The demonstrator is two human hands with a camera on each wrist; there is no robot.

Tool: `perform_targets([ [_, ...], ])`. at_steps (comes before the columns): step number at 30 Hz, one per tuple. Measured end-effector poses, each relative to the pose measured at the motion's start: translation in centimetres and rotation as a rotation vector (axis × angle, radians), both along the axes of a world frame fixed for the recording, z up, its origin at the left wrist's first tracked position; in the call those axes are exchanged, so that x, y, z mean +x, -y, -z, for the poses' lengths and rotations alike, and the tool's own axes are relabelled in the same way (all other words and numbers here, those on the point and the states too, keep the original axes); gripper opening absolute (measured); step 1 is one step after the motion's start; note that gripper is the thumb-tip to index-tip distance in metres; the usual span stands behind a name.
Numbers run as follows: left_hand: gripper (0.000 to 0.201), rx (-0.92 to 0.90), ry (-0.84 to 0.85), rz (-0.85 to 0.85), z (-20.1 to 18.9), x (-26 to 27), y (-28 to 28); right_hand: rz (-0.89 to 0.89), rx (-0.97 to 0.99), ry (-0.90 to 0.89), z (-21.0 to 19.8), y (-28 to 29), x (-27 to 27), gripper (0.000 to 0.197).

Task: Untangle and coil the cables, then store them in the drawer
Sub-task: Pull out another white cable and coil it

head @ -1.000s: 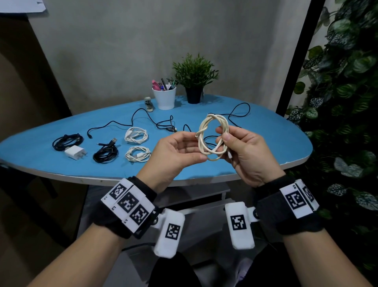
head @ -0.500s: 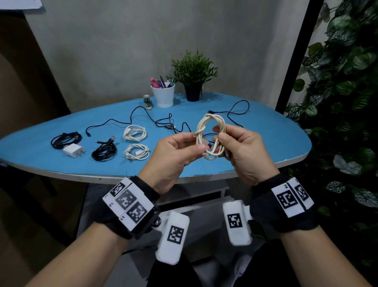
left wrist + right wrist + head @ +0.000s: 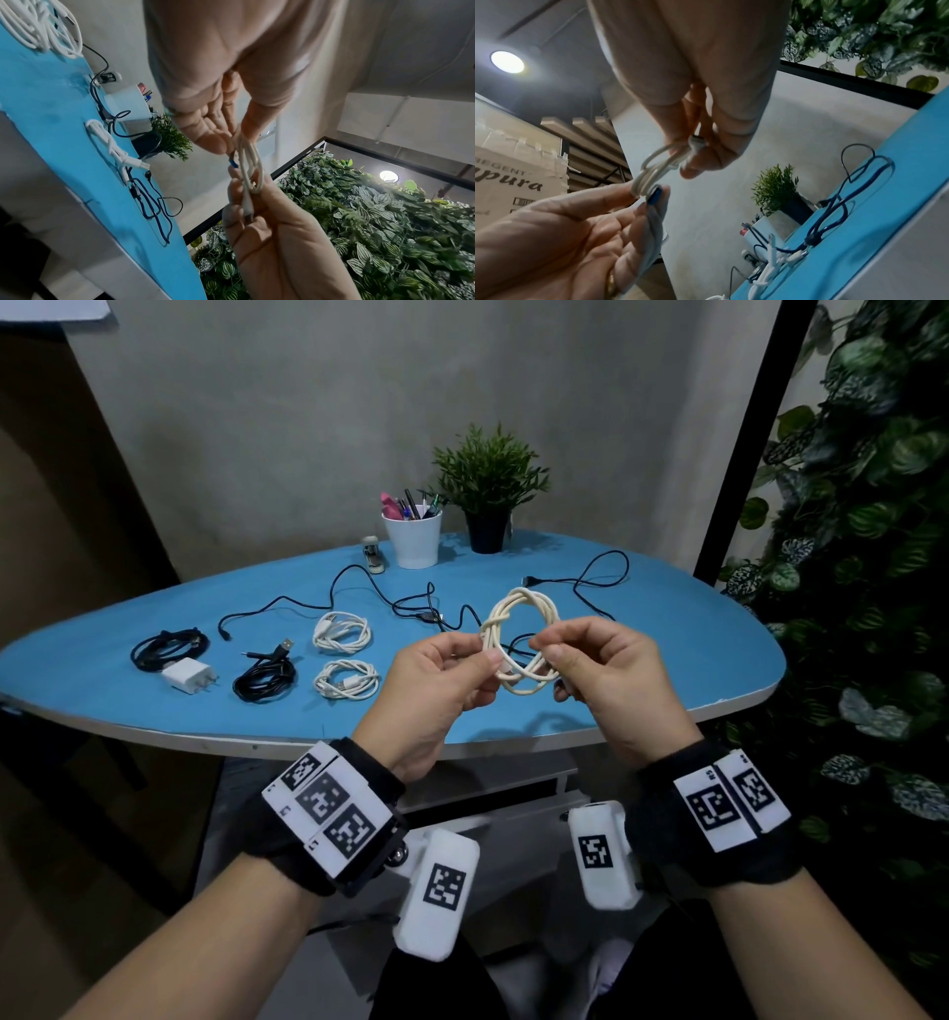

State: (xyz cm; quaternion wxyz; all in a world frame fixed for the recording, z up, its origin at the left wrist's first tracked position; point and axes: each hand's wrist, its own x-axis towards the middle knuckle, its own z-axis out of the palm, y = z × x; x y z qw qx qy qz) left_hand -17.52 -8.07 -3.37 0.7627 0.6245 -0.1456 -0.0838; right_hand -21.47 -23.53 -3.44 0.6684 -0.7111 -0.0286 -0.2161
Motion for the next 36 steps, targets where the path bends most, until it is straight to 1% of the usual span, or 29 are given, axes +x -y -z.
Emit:
perform_targets([
  [3, 0.005, 0.016, -0.005, -0.017, 0.0, 0.2, -0.2, -0.059, -0.081, -0.051, 0.1, 0.2, -0.2, 0.012],
  [5, 0.011, 0.017, -0.008, -0.027, 0.1, 0.3, -0.2, -0.055, -0.153, -0.072, 0.1, 0.2, -0.1, 0.024],
  [7, 0.018, 0.016, -0.018, -0.034, 0.2, 0.3, -0.1, -0.013, -0.246, -0.073, 0.0, 0.2, 0.0, 0.027],
  [9, 0.018, 0.019, -0.012, -0.039, 0.2, 0.2, 0.0, 0.033, -0.331, -0.055, 0.2, 0.2, 0.3, 0.021],
  [11, 0.013, 0.037, 0.014, -0.042, 0.1, 0.2, 0.0, 0.06, -0.41, -0.013, 0.5, 0.1, 0.4, 0.012],
  [13, 0.011, 0.055, 0.037, -0.047, 0.0, 0.0, 0.0, 0.08, -0.462, 0.023, 0.8, -0.1, 0.4, 0.003],
  [14, 0.011, 0.058, 0.043, -0.048, 0.0, 0.0, 0.0, 0.086, -0.476, 0.039, 0.8, -0.1, 0.4, 0.002],
  [18, 0.011, 0.03, 0.037, -0.045, -0.1, -0.2, 0.2, 0.125, -0.475, 0.078, 0.9, 0.0, 0.8, 0.01],
  [25, 0.012, -0.111, -0.066, 0.009, 0.0, -0.5, 0.3, 0.126, -0.485, 0.073, 0.6, -0.1, 0.6, 0.011],
  [33, 0.011, -0.095, -0.065, -0.016, -0.2, -0.7, 0.4, 0.082, -0.521, 0.007, 0.9, -0.8, 0.5, 0.012],
  [36, 0.009, -0.107, -0.069, 0.01, -0.4, -0.7, 0.3, 0.035, -0.465, -0.022, 0.9, -0.7, 0.4, 0.017],
])
